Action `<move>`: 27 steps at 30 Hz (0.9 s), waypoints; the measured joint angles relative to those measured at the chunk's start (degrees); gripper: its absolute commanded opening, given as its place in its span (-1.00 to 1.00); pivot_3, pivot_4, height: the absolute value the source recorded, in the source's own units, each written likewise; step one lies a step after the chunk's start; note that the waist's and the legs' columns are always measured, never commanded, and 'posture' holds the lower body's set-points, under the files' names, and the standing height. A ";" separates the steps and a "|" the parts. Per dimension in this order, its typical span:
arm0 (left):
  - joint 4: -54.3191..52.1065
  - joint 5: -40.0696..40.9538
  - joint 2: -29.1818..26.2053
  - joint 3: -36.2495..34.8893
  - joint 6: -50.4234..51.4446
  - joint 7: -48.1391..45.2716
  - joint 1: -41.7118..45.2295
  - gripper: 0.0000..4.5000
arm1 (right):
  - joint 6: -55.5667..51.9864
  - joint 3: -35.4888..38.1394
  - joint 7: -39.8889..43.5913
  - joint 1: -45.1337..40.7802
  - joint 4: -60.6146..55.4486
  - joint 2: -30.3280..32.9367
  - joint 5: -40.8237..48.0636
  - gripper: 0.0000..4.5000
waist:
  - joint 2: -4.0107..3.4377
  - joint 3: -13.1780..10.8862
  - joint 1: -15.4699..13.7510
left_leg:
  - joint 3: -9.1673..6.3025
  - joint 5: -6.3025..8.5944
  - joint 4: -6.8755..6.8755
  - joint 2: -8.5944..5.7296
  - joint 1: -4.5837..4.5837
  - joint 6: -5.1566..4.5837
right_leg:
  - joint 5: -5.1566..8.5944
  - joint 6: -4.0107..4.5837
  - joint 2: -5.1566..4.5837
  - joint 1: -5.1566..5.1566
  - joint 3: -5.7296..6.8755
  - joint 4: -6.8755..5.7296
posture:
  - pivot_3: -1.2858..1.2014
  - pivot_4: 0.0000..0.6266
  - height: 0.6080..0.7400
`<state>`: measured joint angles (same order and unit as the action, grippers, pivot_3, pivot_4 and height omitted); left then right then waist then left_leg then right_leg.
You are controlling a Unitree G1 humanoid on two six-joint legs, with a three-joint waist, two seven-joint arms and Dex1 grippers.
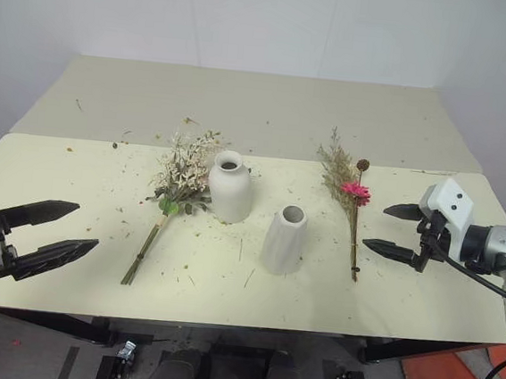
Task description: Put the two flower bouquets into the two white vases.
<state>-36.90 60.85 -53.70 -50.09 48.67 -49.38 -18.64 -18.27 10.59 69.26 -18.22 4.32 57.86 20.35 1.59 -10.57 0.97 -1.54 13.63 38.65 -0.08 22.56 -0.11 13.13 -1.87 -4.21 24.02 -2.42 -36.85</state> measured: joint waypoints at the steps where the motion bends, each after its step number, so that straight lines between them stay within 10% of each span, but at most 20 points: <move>1: 0.05 0.00 -0.01 0.00 0.00 -0.08 0.03 0.97 | 0.15 0.00 -0.12 0.00 0.00 0.00 0.00 1.00 | 0.00 0.00 0.00 | 0.00 0.00 0.00 0.00 0.00 0.00 | 0.00 0.00 0.00 0.00 0.00 0.00 | 0.03 -0.52 1.00; 27: 4.28 2.34 -3.77 5.35 -0.27 -3.57 11.89 0.97 | -6.98 -3.39 -6.80 -4.96 -1.19 -1.39 -1.25 1.00 | 0.00 0.00 0.05 | 0.00 0.00 0.00 -0.02 0.00 0.00 | -0.01 0.01 0.02 0.03 0.00 -0.05 | 0.03 -0.52 1.00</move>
<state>-32.62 63.19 -57.47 -44.74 48.40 -52.94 -6.75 -25.26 7.21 62.46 -23.18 3.13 56.47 19.10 1.60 -10.57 1.02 -1.54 13.63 38.65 -0.10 22.56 -0.11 13.13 -1.86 -4.19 24.05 -2.43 -36.90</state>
